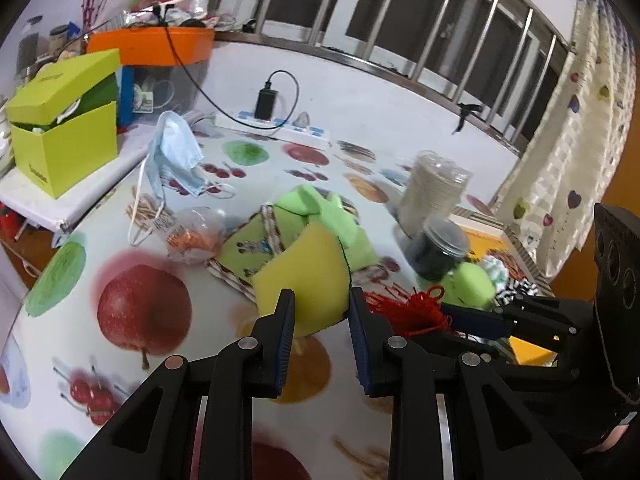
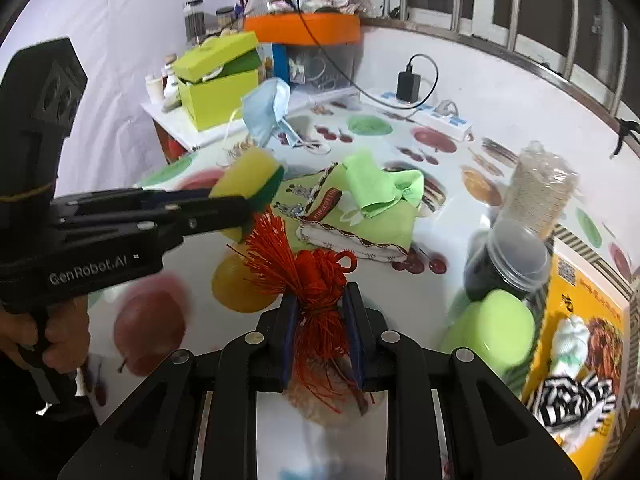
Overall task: Organize soft objects
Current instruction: 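Carry the red tassel with right tool while left tool carries sponge to yellow box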
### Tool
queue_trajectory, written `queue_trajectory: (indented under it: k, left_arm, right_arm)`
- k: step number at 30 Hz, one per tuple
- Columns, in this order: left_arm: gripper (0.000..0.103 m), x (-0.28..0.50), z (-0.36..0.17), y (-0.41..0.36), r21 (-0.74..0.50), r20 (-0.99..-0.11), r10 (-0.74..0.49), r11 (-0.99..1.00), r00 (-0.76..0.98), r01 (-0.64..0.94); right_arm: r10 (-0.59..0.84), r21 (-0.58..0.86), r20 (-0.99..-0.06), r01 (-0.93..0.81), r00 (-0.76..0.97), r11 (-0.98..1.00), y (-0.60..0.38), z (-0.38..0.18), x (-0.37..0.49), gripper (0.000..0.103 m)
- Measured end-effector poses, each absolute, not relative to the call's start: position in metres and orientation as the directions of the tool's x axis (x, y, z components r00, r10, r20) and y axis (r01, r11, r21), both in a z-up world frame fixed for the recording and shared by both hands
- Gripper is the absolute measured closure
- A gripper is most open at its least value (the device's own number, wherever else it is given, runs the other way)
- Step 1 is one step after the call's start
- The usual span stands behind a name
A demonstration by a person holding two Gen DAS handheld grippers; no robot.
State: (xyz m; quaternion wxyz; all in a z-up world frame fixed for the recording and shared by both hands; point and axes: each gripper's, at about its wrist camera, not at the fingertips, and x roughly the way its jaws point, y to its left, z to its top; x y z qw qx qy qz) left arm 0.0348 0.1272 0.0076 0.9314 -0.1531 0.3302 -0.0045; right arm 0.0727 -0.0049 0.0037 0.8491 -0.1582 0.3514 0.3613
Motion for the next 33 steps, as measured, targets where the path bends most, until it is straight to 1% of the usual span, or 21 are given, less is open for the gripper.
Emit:
queue_trajectory:
  k: [13,20,33]
  left_arm:
    - [0.078,0.007,0.028,0.084,-0.271,-0.588,-0.164,0.963,0.792,-0.002]
    - [0.078,0.005,0.039,0.054,-0.258,-0.574,-0.213,0.963,0.791,0.072]
    - [0.078,0.004,0.038,0.004,-0.252,-0.589,-0.299,0.951,0.750,0.181]
  right_arm:
    - [0.522,0.011,-0.636,-0.669,0.569,0.743,-0.055,0.026,0.035,0.080]
    - [0.510,0.026,-0.615,-0.631,0.601,0.775,-0.084,0.031,0.024,0.080]
    - [0.472,0.063,-0.600,-0.549,0.646,0.833,-0.136,0.029,0.014,0.080]
